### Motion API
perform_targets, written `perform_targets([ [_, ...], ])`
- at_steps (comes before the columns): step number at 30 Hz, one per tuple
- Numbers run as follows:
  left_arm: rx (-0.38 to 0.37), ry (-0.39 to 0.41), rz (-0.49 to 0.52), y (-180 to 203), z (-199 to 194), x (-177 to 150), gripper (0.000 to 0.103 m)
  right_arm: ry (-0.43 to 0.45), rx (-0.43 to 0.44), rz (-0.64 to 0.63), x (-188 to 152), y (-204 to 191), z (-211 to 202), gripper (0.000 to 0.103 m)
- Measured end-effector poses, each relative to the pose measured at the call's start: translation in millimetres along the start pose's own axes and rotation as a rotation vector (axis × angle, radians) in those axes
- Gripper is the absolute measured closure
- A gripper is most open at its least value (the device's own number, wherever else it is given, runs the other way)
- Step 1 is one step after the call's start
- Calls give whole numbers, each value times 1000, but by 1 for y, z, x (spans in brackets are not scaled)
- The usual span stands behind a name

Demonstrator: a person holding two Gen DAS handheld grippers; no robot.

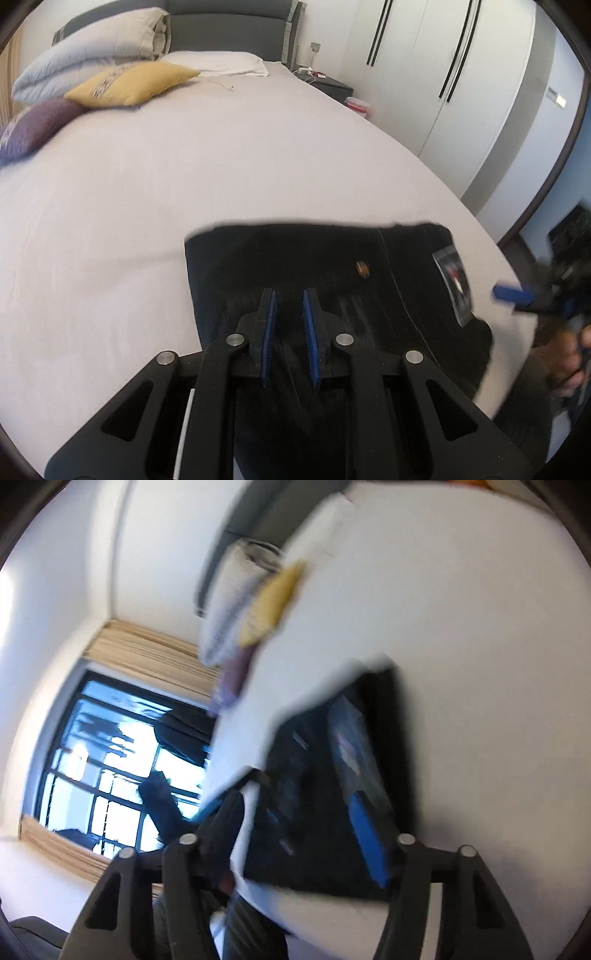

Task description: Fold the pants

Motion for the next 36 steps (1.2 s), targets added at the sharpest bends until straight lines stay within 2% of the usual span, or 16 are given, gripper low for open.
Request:
perform_targets([
  [4,9,-44,40,1,26,12,89,-79,32,-59,33,-33,57,40],
  [7,25,-128,34,-15,63,3,89,-124,-103,-14,53,-7,105,41],
  [10,0,-111,47,-18,76,0,89,-124,-172,11,65,28,119,76],
  [12,8,-104,41,-18,71,4,89,-109,-146,59,69,28,113,79],
  [15,29,-45,29,-11,42,11,89,-56,-159,37,61,16,83,52],
  [17,-8,0,15,3,16,9,89,-44,-58,20,40,-11,63,32],
  [20,-69,27,39,37,-13,-12,88,-98,30,-36,-1,-27,54,29],
  [22,-73,-30,73,48,-11,-37,88,-122,46,-32,-22,-20,60,19],
  [24,-72,-76,48,48,6,-61,89,-133,-27,3,-39,13,63,27],
  [26,-104,-12,11,42,5,-69,89,-75,-10,0,-45,32,56,51],
  [29,-125,-21,-28,34,1,-72,88,-42,-43,-10,-47,37,31,47],
  [30,-90,-43,-17,33,-4,-70,88,-41,-68,-15,-46,35,23,45],
  [32,22,-58,8,30,-18,-65,88,-4,-101,-14,-39,27,5,21],
  [34,124,-40,17,30,-44,-68,86,54,-127,-22,-33,24,-13,19],
  [35,162,-29,10,29,-56,-67,73,76,-131,-29,-30,20,-20,19],
  [36,202,-9,-10,28,-69,-62,34,96,-140,-36,-28,15,-24,19],
])
Point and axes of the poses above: each gripper's, at about its wrist camera, not at the fingertips, and z roughly the way its jaws point, y to its right, x to its top, the point moved 7 cm from there along z, roughly the way its jaws point, and after that the axes turned 10 degrees about z, right-handed, at the moved point
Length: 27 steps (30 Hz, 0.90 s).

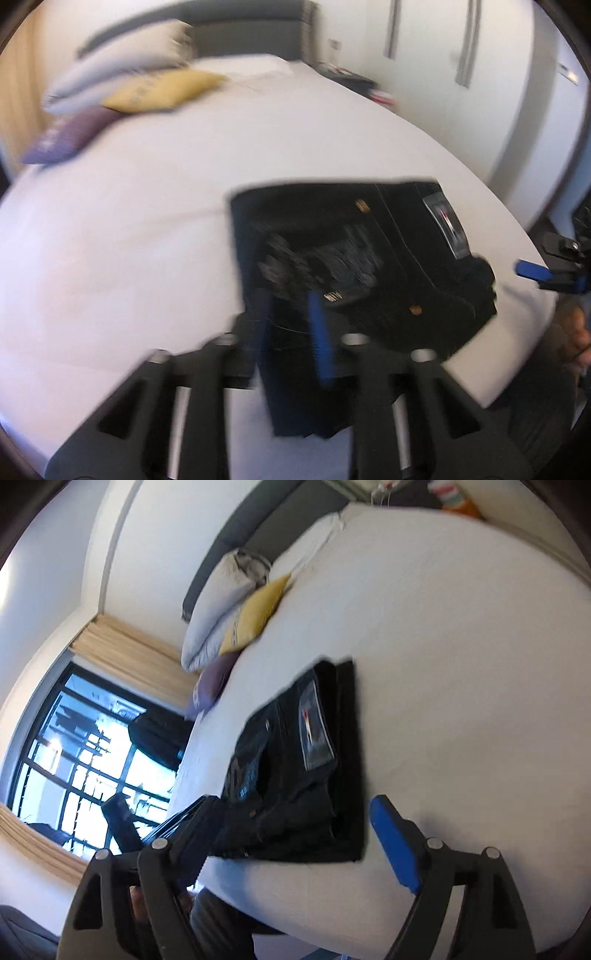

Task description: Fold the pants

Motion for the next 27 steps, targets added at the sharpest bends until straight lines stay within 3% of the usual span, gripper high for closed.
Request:
perform_targets([
  [1,8,13,-18,-2,-7,2,10,20,-23,-11,3,-6,-2,19],
  [2,10,36,-41,-3,-16,4,0,35,-54,-34,4,-14,-2,19],
  [6,30,54,-11,10,-38,11,0,59,-179,-178,1,-46,11,15],
  [8,34,55,-16,11,-41,11,0,45,-200,-231,-3,-51,16,13],
  [13,59,1,-55,-7,-24,6,0,-14,-213,-190,4,-42,33,13],
  [18,1,-99,-144,-40,11,-4,0,-122,-273,-129,24,-7,49,13],
  [22,-52,-181,-205,-54,41,-11,0,-195,-215,-12,42,16,62,13],
  [25,-95,-226,-221,-53,62,-12,0,-238,-153,6,44,18,74,13],
  [27,-126,-251,-230,-50,75,-13,0,-266,-157,12,42,20,83,13],
])
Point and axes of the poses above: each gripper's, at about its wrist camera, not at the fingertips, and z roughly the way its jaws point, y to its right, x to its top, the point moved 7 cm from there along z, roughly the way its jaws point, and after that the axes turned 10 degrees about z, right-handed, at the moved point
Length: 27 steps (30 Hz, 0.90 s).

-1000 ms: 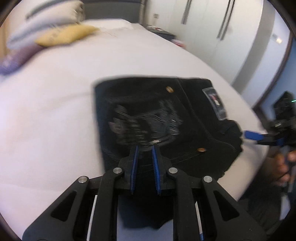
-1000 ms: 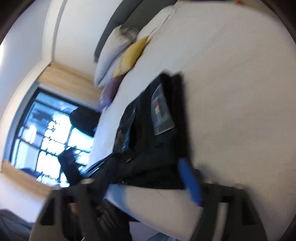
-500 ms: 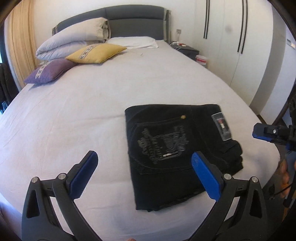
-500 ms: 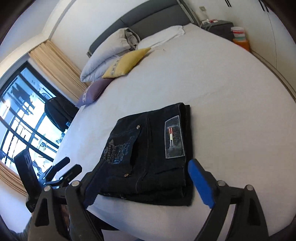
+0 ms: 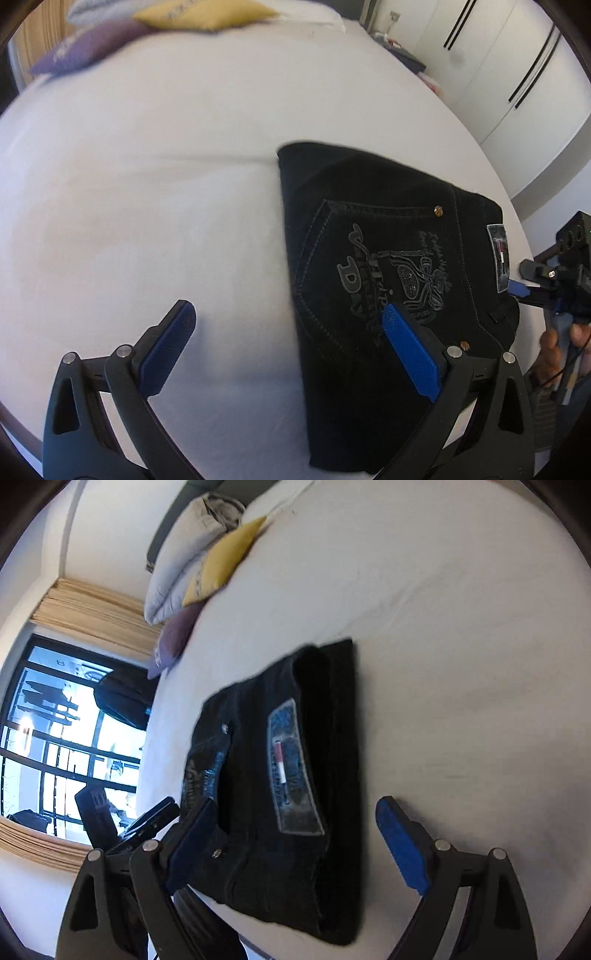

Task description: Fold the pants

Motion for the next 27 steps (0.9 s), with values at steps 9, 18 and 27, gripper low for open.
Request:
perform_targets([
  [9,-163,-65,16,18,36,7,1,-58,48,-35,6,-12,26,14],
  [18,-177,-51,43,25,37,16,67,-4,-198,-212,-1,-21,28,61],
  [27,-179,34,75,32,4,33,85,102,-218,-378,-3,-71,-4,81],
])
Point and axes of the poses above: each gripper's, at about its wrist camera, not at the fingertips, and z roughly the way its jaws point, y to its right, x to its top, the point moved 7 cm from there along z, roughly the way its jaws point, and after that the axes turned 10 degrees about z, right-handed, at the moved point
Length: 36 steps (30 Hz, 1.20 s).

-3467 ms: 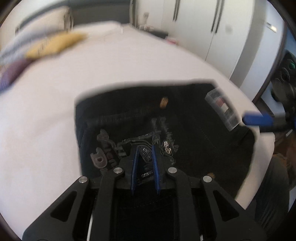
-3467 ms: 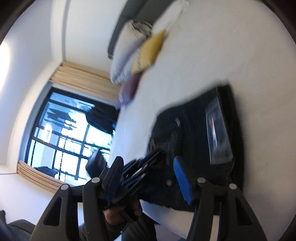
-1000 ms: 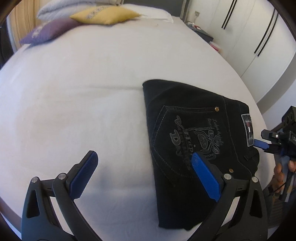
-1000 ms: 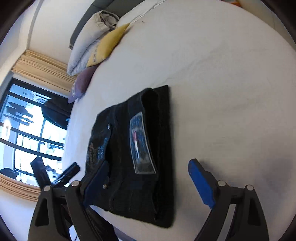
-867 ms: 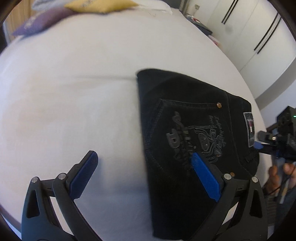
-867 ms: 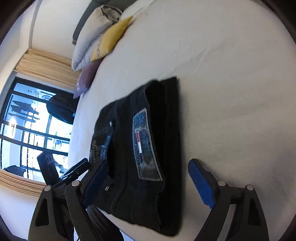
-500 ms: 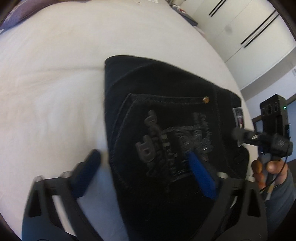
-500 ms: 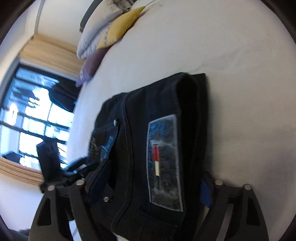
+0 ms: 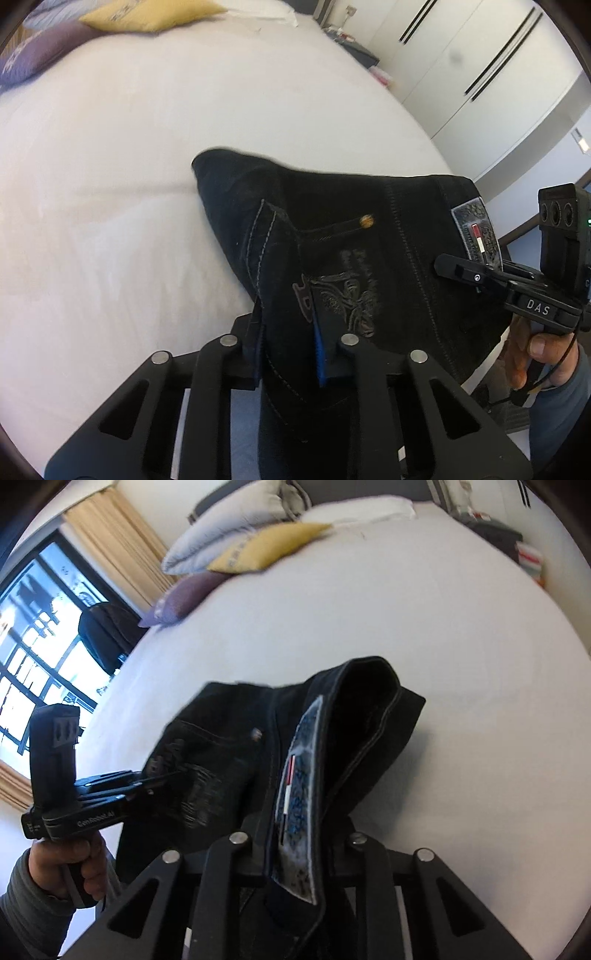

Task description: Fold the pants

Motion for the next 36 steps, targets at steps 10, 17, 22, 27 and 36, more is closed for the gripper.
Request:
perform_targets([
  [10,154,106,106,-16,-18,78,85,137,36,-22,69,-13,-14,82],
  [17,214,17,93,-37,53,85,84,60,-13,41,87,27,48,81],
  [22,257,22,98,-45,80,83,75,45,-34,98,83,57,65,54],
  [27,290,23,93,-42,86,81,62,79,-39,87,77,58,64,42],
  [36,384,123,90,-40,36,82,25,167,-76,85,61,45,13,32],
])
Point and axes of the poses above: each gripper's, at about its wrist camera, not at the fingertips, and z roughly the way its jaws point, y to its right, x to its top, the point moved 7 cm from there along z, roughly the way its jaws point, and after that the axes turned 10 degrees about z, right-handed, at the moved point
